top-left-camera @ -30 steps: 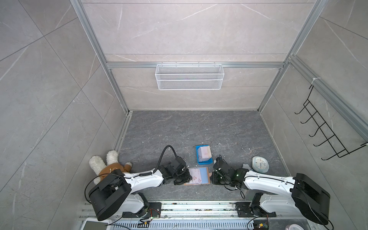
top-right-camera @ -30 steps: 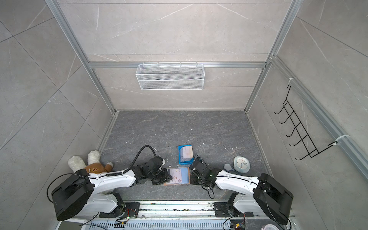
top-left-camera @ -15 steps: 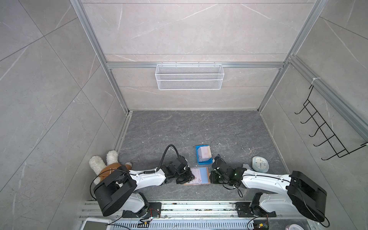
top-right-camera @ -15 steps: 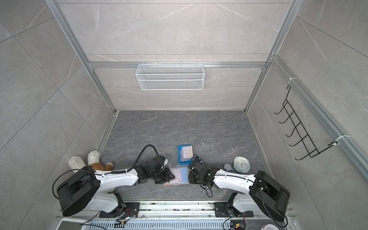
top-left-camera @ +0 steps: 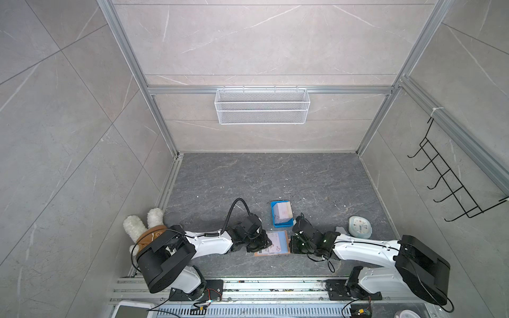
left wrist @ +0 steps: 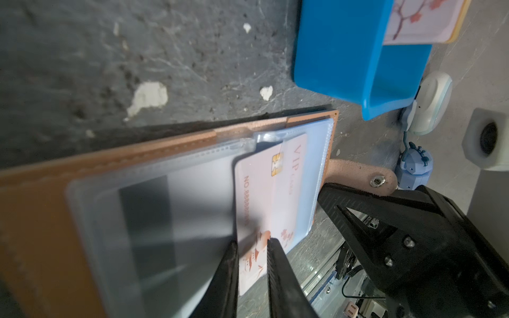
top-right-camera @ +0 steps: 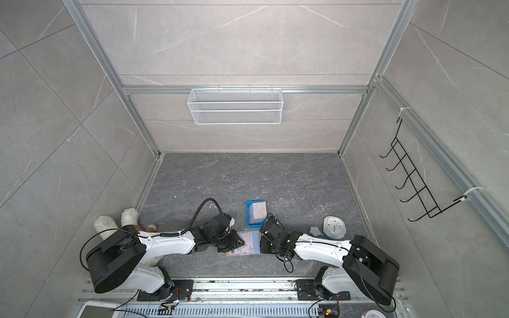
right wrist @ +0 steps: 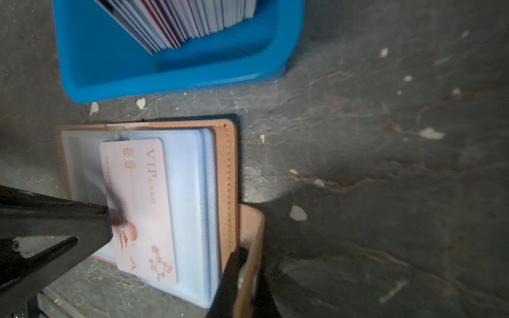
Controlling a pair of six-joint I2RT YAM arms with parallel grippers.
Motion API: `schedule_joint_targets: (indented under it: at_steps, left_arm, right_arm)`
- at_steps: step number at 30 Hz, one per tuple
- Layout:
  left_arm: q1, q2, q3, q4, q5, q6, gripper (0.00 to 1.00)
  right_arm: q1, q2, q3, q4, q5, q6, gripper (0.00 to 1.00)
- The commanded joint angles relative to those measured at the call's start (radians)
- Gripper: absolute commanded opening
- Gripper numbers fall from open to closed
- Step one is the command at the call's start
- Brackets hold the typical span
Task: Insert credit cards into a card holder
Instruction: Insert the credit card into the card slot.
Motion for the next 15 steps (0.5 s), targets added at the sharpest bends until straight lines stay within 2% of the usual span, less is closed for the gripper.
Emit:
schedule_joint_targets:
  at_steps: [1,15]
  left_arm:
    - [0.002,0.017,0.037,0.027,0.022,0.001,0.22]
    - [0.003,0.066,0.067,0.079,0.043,-0.002,0.21]
  right_arm:
    - [0.006,0.028,0.0,-0.042,-0.006,-0.004,0.11]
    - [0.006,0.032,0.008,-0.044,-0.005,-0.01,0.09]
